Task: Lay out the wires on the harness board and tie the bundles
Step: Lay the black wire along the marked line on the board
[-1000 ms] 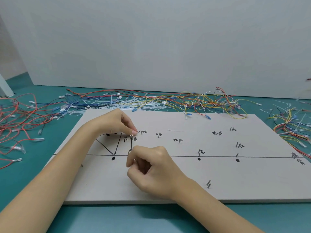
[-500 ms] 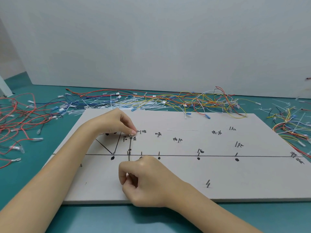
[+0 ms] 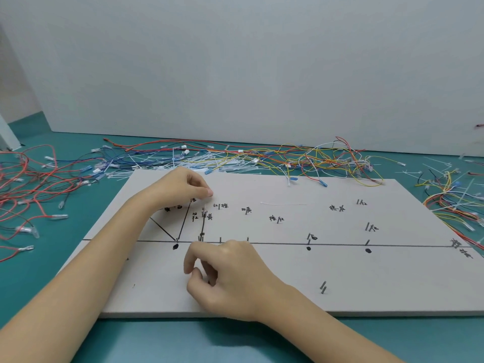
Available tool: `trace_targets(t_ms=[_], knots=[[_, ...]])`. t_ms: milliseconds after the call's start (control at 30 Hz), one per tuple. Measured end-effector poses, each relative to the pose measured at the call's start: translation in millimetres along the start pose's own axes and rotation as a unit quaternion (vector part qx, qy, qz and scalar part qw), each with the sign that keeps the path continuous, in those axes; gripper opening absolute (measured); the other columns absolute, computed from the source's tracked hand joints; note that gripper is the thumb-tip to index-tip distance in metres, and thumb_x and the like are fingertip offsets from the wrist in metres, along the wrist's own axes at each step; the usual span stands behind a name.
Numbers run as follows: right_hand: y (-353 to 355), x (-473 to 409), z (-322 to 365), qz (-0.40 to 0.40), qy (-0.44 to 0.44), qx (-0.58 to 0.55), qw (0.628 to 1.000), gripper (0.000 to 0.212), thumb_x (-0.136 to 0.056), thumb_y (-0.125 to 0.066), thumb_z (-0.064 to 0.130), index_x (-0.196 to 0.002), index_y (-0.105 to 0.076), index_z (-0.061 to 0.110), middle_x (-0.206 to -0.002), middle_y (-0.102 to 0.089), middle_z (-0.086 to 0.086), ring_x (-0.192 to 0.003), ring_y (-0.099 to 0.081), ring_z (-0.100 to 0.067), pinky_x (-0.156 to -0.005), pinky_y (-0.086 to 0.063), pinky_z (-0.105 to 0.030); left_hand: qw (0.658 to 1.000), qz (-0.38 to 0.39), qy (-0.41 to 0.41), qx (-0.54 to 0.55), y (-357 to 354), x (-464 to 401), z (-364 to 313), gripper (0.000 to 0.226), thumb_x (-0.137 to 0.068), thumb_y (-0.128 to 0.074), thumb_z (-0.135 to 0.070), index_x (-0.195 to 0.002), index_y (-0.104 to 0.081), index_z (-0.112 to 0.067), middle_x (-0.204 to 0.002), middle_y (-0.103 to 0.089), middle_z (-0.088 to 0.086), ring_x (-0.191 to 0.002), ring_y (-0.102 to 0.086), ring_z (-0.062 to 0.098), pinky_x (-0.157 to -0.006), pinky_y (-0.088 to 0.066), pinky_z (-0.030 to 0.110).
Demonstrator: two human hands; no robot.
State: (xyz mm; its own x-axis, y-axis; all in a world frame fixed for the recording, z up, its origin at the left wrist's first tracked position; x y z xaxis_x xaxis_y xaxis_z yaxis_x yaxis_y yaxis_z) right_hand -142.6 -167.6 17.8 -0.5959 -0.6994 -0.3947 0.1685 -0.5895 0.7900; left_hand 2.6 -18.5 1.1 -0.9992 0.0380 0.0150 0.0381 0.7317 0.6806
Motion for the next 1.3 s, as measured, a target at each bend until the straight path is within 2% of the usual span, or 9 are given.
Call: trace_targets(t_ms=[167,267,467,600,767,900,1000,1100,1300], knots=[[2,-2,-5,-0.011,-0.013,0.000,1.000,0.009,-0.082,-0.052,0.019,-0.089,-0.057,0.021,-0.051,-0.048,0.005,-0.051,-0.045,-0.015,-0.057,-0.040,-0.027,0.992,-0.095,-0.001,-0.078,12,-5,10,0.010,-0.088,-0.067,-0.024,-0.081,-0.073,-0.025,-0.080,-0.069,-0.009,-0.068,-0.058,0.002,-0.059,-0.041,0.023],[-4,-4,-8,0.010,-0.020,0.020,1.000,0.015,-0.089,-0.049,0.024,-0.102,-0.055,0.023,-0.054,-0.045,0.010,-0.057,-0.047,-0.017,-0.061,-0.037,-0.029,0.989,-0.091,0.007,-0.115,10,-8,14,0.008,-0.088,-0.064,-0.017,-0.086,-0.070,-0.023,-0.086,-0.067,-0.004,-0.071,-0.060,0.011,-0.064,-0.048,0.028],[-4,-6,-19,0.005,-0.077,0.074,0.994,0.036,-0.096,-0.041,0.032,-0.132,-0.042,0.027,-0.057,-0.044,0.007,-0.067,-0.051,-0.026,-0.065,-0.038,-0.035,0.986,-0.086,-0.004,-0.140,8,-8,12,0.007,-0.088,-0.064,-0.018,-0.088,-0.066,-0.025,-0.090,-0.065,-0.002,-0.075,-0.060,0.010,-0.070,-0.047,0.029],[-7,-6,-25,0.036,-0.103,0.090,0.990,0.030,-0.094,-0.041,0.029,-0.121,-0.049,0.019,-0.068,-0.052,0.001,-0.078,-0.056,-0.034,-0.069,-0.038,-0.038,0.984,-0.085,0.011,-0.155,5,-8,11,0.006,-0.089,-0.062,-0.022,-0.089,-0.063,-0.028,-0.095,-0.062,-0.002,-0.084,-0.060,0.016,-0.086,-0.050,0.040],[-8,-6,-25,0.046,-0.103,0.094,0.989,0.029,-0.093,-0.041,0.027,-0.120,-0.049,0.020,-0.067,-0.052,0.001,-0.077,-0.055,-0.034,-0.072,-0.043,-0.039,0.983,-0.090,0.023,-0.161,5,-8,12,0.004,-0.090,-0.060,-0.025,-0.092,-0.062,-0.028,-0.106,-0.060,0.002,-0.096,-0.059,0.022,-0.090,-0.048,0.042],[-7,-6,-28,0.049,-0.101,0.094,0.989,0.030,-0.094,-0.041,0.027,-0.123,-0.048,0.022,-0.069,-0.053,0.000,-0.078,-0.055,-0.034,-0.072,-0.043,-0.038,0.959,-0.086,0.082,-0.257,4,-13,16,0.032,-0.093,-0.053,-0.040,-0.122,-0.054,-0.026,-0.129,-0.043,0.007,-0.128,-0.035,0.030,-0.102,-0.034,0.042],[-7,-7,-29,0.054,-0.102,0.093,0.989,0.034,-0.094,-0.041,0.027,-0.127,-0.046,0.024,-0.068,-0.048,0.002,-0.079,-0.054,-0.033,-0.073,-0.043,-0.038,0.951,-0.070,0.114,-0.279,4,-22,21,0.053,-0.095,-0.048,-0.049,-0.138,-0.041,-0.018,-0.144,-0.029,0.013,-0.136,-0.022,0.033,-0.107,-0.029,0.045],[-8,-7,-30,0.053,-0.101,0.090,0.989,0.034,-0.094,-0.041,0.027,-0.127,-0.046,0.025,-0.066,-0.047,0.003,-0.078,-0.054,-0.032,-0.073,-0.043,-0.038,0.941,-0.105,0.143,-0.288,22,-33,33,0.066,-0.097,-0.040,-0.053,-0.145,-0.030,-0.008,-0.151,-0.020,0.017,-0.140,-0.017,0.036,-0.110,-0.026,0.049],[-9,-8,-32,0.049,-0.101,0.096,0.989,0.035,-0.094,-0.040,0.027,-0.129,-0.046,0.026,-0.060,-0.040,0.007,-0.073,-0.052,-0.030,-0.071,-0.040,-0.036,0.939,-0.142,0.162,-0.267,59,-51,75,0.044,-0.101,-0.037,-0.017,-0.139,-0.032,0.006,-0.144,-0.032,0.027,-0.133,-0.030,0.042,-0.110,-0.028,0.047]])
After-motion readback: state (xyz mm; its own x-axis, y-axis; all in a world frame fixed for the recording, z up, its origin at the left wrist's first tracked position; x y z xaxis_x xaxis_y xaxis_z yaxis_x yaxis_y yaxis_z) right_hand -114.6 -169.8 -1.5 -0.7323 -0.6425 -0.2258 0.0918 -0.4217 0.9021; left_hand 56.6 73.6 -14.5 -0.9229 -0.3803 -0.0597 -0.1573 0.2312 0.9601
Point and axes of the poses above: each hand's wrist, its own x-axis away from the middle knuckle, its own y-axis out of the back of the hand, z = x × y, the point moved 7 cm from there along -x, towards the middle knuckle
